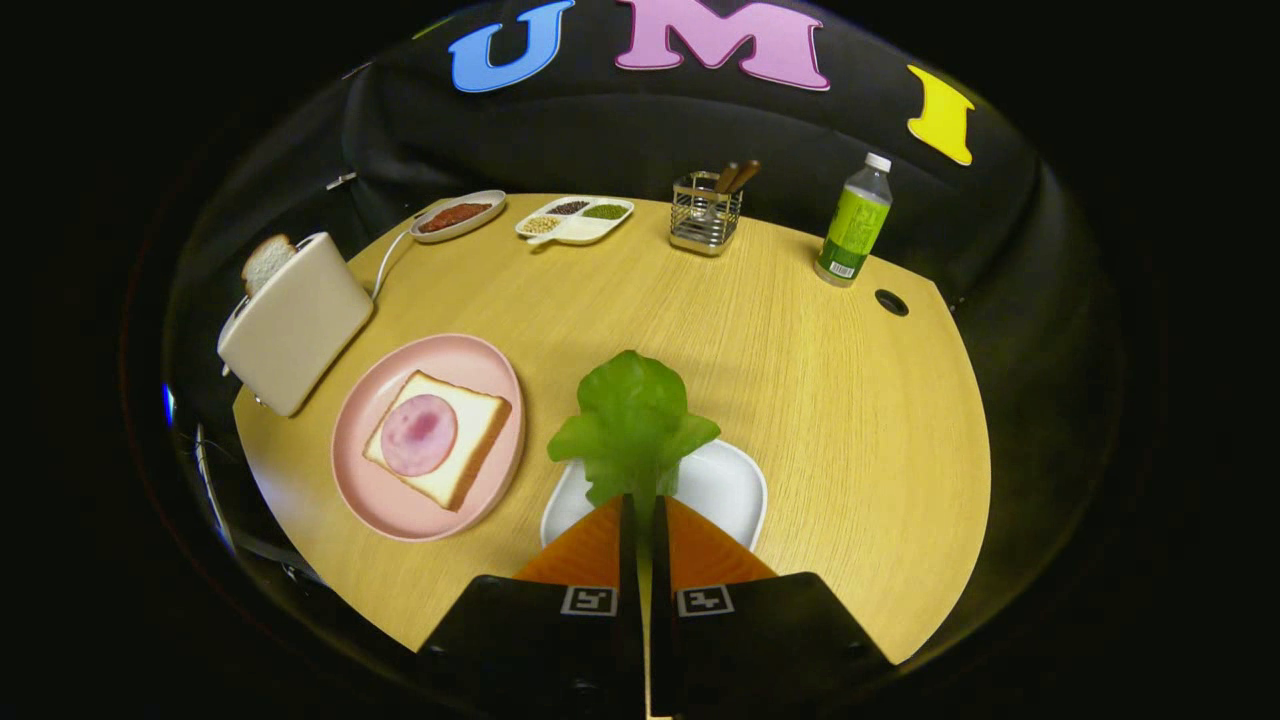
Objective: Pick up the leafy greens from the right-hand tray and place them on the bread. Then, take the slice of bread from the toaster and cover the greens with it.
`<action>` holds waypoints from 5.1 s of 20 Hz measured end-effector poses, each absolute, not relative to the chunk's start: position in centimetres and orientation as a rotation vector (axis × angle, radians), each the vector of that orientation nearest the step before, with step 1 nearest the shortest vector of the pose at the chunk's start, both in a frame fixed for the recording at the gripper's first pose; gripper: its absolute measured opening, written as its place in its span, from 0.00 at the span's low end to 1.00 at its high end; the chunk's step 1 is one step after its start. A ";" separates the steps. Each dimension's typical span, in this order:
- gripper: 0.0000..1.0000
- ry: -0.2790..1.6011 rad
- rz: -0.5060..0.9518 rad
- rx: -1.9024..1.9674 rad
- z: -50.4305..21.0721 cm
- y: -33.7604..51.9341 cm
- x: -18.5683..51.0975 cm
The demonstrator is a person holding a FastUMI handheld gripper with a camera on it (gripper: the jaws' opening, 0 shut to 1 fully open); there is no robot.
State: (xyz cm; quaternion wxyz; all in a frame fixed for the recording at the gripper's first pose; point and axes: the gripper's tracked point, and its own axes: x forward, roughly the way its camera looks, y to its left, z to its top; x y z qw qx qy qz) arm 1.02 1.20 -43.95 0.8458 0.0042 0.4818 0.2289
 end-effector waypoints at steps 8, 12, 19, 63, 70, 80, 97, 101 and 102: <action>0.07 0.995 0.628 0.022 -38.0 10.2 -0.7; 0.07 1.009 0.667 0.014 -37.5 14.5 -1.2; 0.14 1.052 0.692 -0.019 -38.5 17.7 -1.7; 0.88 1.023 0.683 0.055 -24.4 49.6 2.1; 0.39 1.185 0.511 0.151 -27.1 50.1 1.7; 0.13 1.145 0.508 0.265 -22.8 48.1 1.9; 0.12 0.978 0.494 0.500 -17.2 32.2 2.1; 0.12 1.035 0.396 0.525 -21.8 26.6 1.7; 0.12 1.043 0.385 0.525 -22.8 25.4 1.6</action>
